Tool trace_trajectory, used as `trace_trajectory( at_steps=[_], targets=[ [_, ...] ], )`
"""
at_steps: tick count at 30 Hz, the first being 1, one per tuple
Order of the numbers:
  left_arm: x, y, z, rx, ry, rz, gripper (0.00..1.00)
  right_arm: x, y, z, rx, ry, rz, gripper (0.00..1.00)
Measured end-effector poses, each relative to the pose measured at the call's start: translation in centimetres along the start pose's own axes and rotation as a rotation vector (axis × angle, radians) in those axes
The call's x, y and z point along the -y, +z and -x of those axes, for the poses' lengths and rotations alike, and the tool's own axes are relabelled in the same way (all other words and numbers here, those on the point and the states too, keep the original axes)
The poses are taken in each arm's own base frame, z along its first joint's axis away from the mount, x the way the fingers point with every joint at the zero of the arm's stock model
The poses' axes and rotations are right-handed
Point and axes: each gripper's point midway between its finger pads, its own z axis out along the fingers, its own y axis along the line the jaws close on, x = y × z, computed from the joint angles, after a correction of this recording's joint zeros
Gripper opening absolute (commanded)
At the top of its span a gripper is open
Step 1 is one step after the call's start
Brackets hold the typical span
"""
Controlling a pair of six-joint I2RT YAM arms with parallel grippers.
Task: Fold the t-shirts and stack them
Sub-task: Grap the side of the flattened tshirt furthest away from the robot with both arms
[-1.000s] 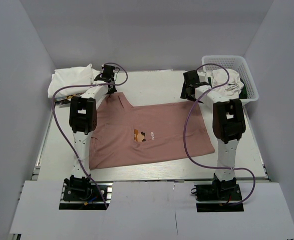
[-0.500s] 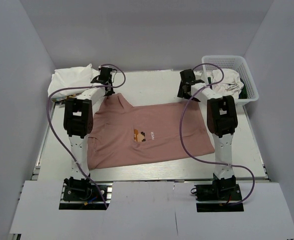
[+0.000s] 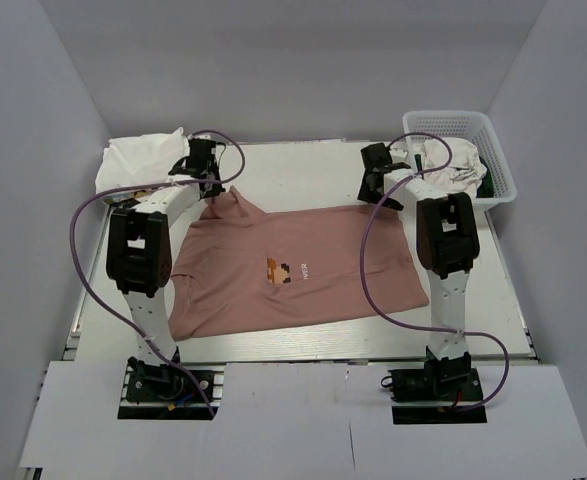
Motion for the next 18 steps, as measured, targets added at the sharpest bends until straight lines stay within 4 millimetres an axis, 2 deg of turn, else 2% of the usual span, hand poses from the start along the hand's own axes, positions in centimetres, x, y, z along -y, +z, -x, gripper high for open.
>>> trace_trajectory(
  at_steps=[5, 14, 18],
  targets=[
    [0.1, -1.9, -1.0, -0.004, -0.02, -0.041, 0.0, 0.8, -0.2, -0.4, -0.008, -0.006, -0.031, 0.83],
    [1.0, -2.4, -2.5, -0.029, -0.036, -0.087, 0.0, 2.0, -0.7, -0.6, -0.028, -0.03, -0.091, 0.83],
    [1.3, -2.5, -2.7, -0.033, -0.039, -0.1, 0.0, 2.1, -0.9, -0.9, -0.051, -0.042, -0.089, 0.74]
  ],
)
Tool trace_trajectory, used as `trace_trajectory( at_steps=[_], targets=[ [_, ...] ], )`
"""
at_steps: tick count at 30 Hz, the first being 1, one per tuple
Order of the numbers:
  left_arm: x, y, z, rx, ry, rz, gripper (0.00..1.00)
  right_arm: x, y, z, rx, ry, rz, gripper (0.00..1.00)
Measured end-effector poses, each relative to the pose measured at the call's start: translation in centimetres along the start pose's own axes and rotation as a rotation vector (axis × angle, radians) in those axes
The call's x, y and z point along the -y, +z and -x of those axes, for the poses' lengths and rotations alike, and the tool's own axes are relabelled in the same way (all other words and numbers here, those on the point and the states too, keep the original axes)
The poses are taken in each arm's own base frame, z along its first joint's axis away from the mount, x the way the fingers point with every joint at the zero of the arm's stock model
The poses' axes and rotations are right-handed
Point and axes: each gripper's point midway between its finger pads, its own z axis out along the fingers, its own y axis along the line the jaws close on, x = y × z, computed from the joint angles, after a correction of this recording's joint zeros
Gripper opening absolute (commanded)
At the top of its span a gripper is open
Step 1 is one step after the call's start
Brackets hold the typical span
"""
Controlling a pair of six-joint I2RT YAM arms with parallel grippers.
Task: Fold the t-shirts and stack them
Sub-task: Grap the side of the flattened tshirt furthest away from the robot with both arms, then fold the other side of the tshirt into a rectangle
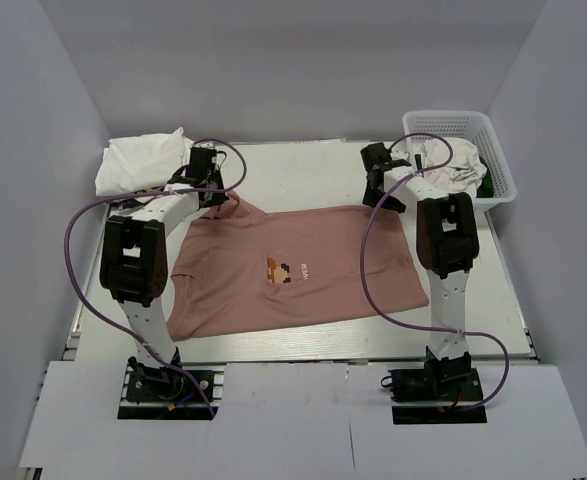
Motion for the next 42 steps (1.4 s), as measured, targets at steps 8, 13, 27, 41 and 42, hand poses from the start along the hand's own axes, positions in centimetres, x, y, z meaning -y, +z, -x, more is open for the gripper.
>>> trace_trajectory(
  at_steps=[8, 13, 27, 41, 42],
  targets=[
    [0.2, -0.1, 0.0, 0.0, 0.002, -0.005, 0.0, -1.0, 0.2, -0.4, -0.02, 0.008, 0.049, 0.27],
    [-0.2, -0.7, -0.3, 0.003, -0.031, 0.032, 0.0, -1.3, 0.4, -0.3, -0.016, 0.023, 0.061, 0.0],
    [-1.3, -9.0, -3.9, 0.069, -0.166, 0.043, 0.0, 2.1, -3.6, -2.9, 0.037, 0.053, 0.101, 0.0],
    [-5.2, -16.2, -9.8, 0.096, -0.314, 0.098, 0.0, 5.8, -7.1, -6.5, 0.065, 0.084, 0.131, 0.0],
    [-5.3, -16.5, -10.0, 0.095, -0.325, 0.099, 0.0, 5.9, -7.4, -6.4, 0.07, 0.087, 0.137, 0.0]
  ],
)
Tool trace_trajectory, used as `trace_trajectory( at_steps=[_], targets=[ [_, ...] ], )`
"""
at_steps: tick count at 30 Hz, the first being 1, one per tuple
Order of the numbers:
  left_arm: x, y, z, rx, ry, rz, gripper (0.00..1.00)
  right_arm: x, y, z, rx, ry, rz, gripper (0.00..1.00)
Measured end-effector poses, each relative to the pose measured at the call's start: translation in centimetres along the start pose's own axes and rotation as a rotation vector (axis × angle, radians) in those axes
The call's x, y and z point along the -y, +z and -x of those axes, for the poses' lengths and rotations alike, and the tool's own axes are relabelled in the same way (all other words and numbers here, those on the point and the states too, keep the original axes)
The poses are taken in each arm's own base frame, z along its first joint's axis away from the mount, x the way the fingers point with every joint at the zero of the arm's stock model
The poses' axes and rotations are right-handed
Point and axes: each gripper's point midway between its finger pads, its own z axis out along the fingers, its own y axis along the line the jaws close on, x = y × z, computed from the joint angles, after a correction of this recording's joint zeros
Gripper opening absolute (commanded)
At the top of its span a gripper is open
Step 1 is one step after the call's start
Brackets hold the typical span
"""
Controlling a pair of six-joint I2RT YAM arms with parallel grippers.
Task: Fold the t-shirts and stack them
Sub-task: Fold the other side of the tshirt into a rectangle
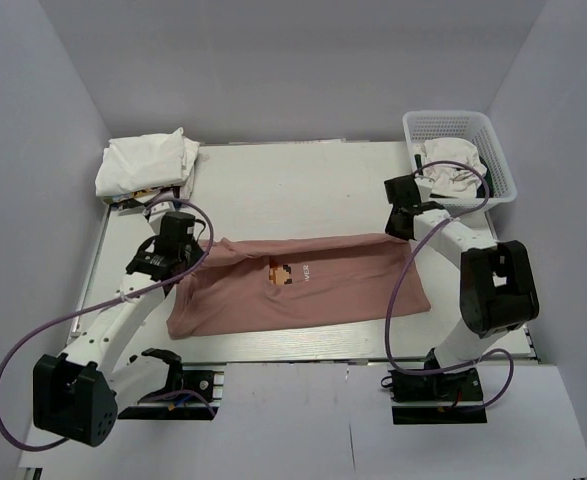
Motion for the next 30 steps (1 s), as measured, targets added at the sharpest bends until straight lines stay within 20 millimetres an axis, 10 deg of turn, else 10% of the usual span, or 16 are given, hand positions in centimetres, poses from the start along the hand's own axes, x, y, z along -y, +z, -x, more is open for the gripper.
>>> trace_trajectory(
  at_steps=[16, 19, 20, 23, 30],
  targets=[
    [-1.9, -2.6, -4.2, -0.112, -0.09, -0.02, 0.03, 1.8, -1.9, -3.3, -0.014, 0.034, 0.04, 0.0],
    [-3.1, -2.8, -6.9, -0.219, -0.091, 0.023, 0.41, 2.4, -1.5, -5.1, -0.052, 0.042, 0.027, 0.27],
    [-3.6, -3.0, -7.9, -0.263, -0.093, 0.05, 0.56, 2.7, -1.4, -5.7, -0.062, 0.05, 0.019, 0.56],
    [-4.9, -3.7, -10.0, -0.369, -0.086, 0.118, 0.79, 4.0, -1.8, -7.4, -0.088, 0.071, -0.02, 0.9],
    [-4.1, -5.1, -8.0, -0.341, -0.112, 0.116, 1.0, 4.1, -6.2, -4.6, 0.039, 0.091, 0.083, 0.9]
  ],
)
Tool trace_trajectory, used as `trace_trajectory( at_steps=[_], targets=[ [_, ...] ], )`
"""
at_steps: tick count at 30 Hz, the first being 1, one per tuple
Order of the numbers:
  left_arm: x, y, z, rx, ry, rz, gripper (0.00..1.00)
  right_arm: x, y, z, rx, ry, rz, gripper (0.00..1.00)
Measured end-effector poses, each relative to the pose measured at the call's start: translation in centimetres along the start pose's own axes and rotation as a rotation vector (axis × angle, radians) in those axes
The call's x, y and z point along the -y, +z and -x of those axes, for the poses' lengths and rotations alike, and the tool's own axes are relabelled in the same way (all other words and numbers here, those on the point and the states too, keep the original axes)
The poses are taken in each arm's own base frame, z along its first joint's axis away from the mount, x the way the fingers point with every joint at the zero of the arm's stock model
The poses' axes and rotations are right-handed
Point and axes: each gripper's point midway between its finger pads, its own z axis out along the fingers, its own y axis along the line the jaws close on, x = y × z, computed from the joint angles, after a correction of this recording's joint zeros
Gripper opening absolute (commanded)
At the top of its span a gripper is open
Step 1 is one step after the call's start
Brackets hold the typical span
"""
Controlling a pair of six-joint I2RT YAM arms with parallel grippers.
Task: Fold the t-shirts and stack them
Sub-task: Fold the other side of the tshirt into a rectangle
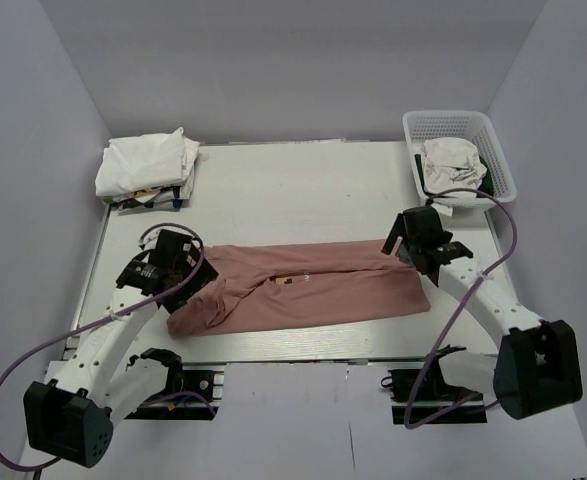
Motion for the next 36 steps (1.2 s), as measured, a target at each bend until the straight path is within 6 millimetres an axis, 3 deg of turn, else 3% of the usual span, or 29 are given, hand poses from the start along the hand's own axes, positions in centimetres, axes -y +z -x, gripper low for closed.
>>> trace_trajectory(
  at_steps=[3, 6, 10, 13, 16, 22, 25, 30, 36],
  targets=[
    [1.5, -0.5, 1.7, 0.07, -0.017, -0.061, 1.0, -4.0, -1.6, 0.6, 0.031, -0.071, 0.193, 0.9],
    [2.9, -0.9, 3.7, 0.136, -0.041, -0.102, 1.0, -10.1, -3.9, -0.7, 0.016, -0.225, 0.45, 0.9],
    [4.9, -0.8, 6.7, 0.24, -0.083, -0.141, 1.0, -20.7, -7.7, -4.2, -0.003, -0.494, 0.82, 0.9],
    [6.3, 0.5, 7.9, 0.267, -0.093, -0.156, 1.0, -25.7, -9.8, -8.1, -0.002, -0.666, 1.03, 0.9],
    [7.5, 3.2, 8.0, 0.229, -0.078, -0.145, 1.0, -28.6, -11.0, -11.8, -0.007, -0.831, 1.168, 0.9],
    [8.4, 9.9, 7.2, 0.098, -0.041, -0.037, 1.0, -35.0, -13.9, -15.9, 0.051, -1.021, 1.407, 0.9],
    [7.5, 12.1, 6.4, 0.049, -0.037, 0.005, 1.0, -36.1, -14.7, -17.9, 0.067, -1.063, 1.468, 0.9],
    [7.5, 12.6, 6.7, 0.045, -0.056, -0.018, 1.0, -37.9, -15.0, -21.5, 0.049, -1.12, 1.531, 0.9],
    [7.2, 12.7, 7.1, 0.054, -0.072, -0.014, 1.0, -40.2, -14.4, -22.8, 0.066, -1.15, 1.551, 0.9]
  ],
)
